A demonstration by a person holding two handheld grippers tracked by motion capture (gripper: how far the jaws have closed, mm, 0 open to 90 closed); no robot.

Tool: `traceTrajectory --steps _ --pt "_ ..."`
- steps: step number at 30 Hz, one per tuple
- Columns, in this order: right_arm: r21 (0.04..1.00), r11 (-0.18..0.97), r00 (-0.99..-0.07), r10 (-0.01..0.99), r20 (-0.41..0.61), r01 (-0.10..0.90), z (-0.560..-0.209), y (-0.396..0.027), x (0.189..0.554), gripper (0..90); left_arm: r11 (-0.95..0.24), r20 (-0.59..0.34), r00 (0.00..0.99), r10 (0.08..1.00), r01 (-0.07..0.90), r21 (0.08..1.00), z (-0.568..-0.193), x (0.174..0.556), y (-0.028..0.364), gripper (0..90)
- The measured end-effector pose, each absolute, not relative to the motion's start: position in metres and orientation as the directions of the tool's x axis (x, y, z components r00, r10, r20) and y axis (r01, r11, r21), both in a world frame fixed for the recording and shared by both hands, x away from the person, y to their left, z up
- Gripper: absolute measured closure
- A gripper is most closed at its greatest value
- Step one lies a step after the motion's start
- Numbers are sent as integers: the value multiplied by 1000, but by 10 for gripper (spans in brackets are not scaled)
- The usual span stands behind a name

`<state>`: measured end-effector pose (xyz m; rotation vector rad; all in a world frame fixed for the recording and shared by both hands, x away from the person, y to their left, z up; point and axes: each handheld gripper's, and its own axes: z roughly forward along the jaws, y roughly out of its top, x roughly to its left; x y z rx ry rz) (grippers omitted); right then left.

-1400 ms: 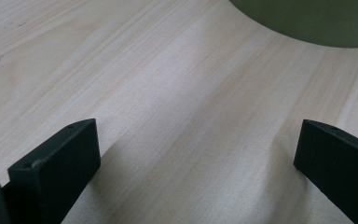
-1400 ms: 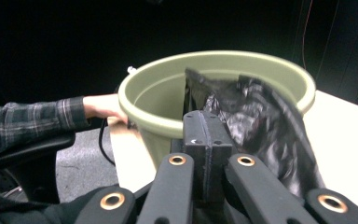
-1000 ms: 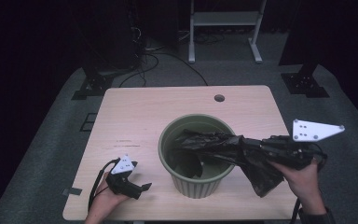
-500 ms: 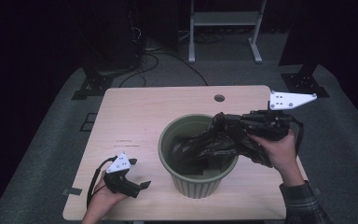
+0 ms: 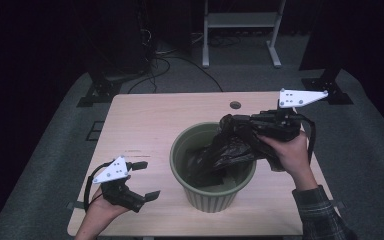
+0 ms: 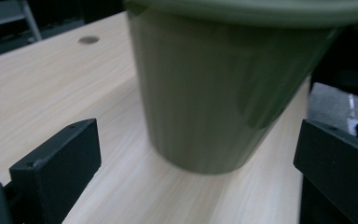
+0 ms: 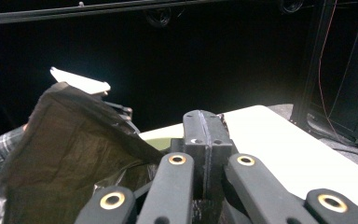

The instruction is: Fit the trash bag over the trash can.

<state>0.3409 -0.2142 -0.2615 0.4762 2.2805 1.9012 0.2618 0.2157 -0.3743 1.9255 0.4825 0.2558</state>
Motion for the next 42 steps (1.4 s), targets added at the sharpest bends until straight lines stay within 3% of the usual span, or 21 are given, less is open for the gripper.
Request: traceTrajectory --steps 7,15,25,42 --pt "975 156 -938 332 101 161 -261 -217 344 900 -318 -33 923 383 166 934 -341 254 192 53" --pt "974 158 -935 340 101 163 -258 -217 346 900 -272 -18 951 307 106 957 -309 254 161 225" --pt "974 151 -934 341 106 166 -256 -215 351 900 -329 32 980 197 35 944 -287 263 105 411" --pt "976 142 -936 335 109 164 -250 -209 356 900 -395 64 977 204 22 918 -276 295 35 439"
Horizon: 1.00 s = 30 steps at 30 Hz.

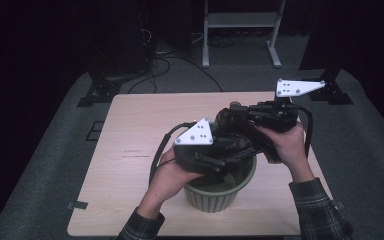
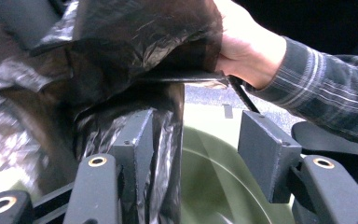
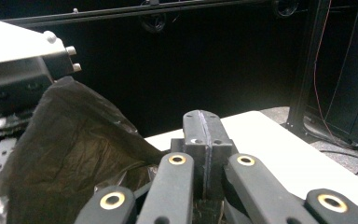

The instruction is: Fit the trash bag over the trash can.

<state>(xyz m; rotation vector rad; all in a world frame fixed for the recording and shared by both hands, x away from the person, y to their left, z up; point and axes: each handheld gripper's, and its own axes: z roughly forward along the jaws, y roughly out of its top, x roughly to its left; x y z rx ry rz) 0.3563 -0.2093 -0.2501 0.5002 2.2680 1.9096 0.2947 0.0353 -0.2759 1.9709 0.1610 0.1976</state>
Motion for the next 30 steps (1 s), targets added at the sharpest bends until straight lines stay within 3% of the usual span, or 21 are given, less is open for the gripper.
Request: traceTrajectory --steps 16,23,28,30 --pt "976 134 -932 343 118 173 -251 -213 361 900 -531 114 966 234 29 847 -298 317 -3 439" --pt "975 136 -932 343 119 174 -252 -212 361 900 -598 140 963 228 25 801 -301 320 -10 573" --pt "975 135 -931 344 120 175 -252 -212 361 900 -619 137 967 213 25 785 -303 321 -11 611" --pt "975 133 -931 345 121 176 -252 -212 361 900 -626 128 967 219 39 779 -304 321 -11 676"
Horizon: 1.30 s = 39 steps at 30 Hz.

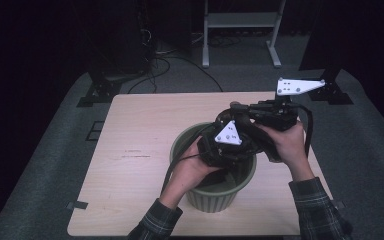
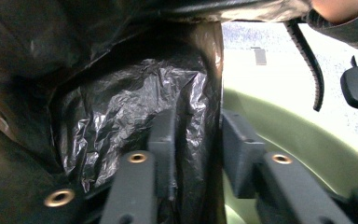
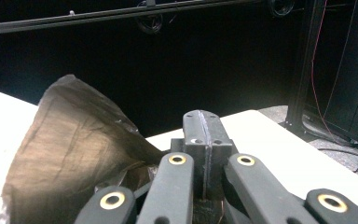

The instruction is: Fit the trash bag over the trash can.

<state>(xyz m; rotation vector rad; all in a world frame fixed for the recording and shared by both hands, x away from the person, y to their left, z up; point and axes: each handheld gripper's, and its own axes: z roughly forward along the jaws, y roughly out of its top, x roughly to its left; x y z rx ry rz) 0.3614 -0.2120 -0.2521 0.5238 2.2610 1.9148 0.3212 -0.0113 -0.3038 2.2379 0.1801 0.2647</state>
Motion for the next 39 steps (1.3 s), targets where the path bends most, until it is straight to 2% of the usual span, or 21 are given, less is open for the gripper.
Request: traceTrajectory --steps 4,8,16,28,39 --pt "975 137 -931 344 121 177 -252 -211 361 900 -620 108 969 223 56 782 -303 321 -9 816" --pt "974 138 -930 348 120 177 -252 -212 362 900 -609 89 972 219 65 791 -301 320 -7 896" --pt "973 150 -923 369 109 175 -253 -217 361 900 -532 73 973 218 56 845 -288 312 12 897" --pt "969 143 -903 411 126 200 -263 -241 361 900 -370 33 941 338 101 923 -265 319 88 897" --pt "967 129 -884 446 140 218 -270 -261 360 900 -265 -9 906 423 133 955 -261 323 141 896"
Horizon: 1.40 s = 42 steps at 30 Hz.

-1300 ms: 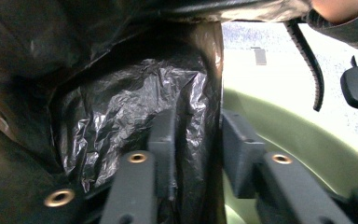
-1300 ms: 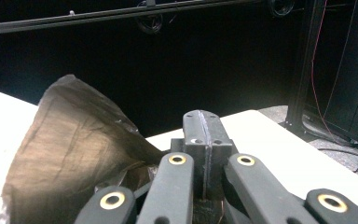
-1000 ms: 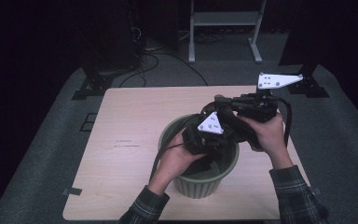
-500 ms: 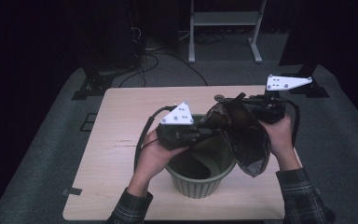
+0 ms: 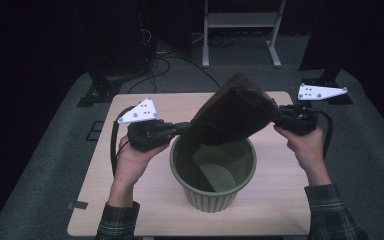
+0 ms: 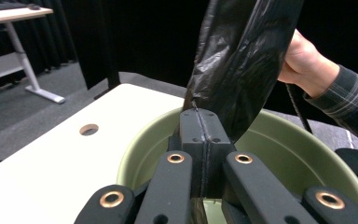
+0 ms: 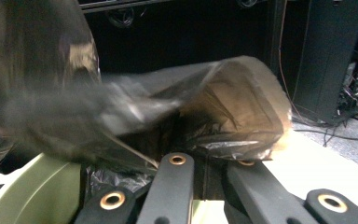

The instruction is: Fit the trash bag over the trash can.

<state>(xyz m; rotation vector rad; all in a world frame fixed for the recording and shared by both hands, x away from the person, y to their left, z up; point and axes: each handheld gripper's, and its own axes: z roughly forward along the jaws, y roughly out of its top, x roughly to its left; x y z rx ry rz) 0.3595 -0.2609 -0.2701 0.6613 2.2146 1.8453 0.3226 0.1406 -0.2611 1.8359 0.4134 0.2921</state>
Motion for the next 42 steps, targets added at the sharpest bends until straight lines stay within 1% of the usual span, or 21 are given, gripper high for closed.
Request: traceTrajectory --steps 13,24,33,42 --pt "965 104 -851 501 159 241 -282 -294 356 900 -203 -48 871 489 167 965 -270 323 183 896" --pt "964 74 -815 553 173 255 -290 -327 346 900 -178 -61 832 551 188 966 -280 318 217 896" --pt "960 62 -775 605 182 274 -303 -355 336 900 -150 -88 785 613 225 963 -300 310 250 895" --pt "947 39 -731 646 220 320 -326 -381 327 900 -145 -119 724 679 291 945 -326 304 274 895"
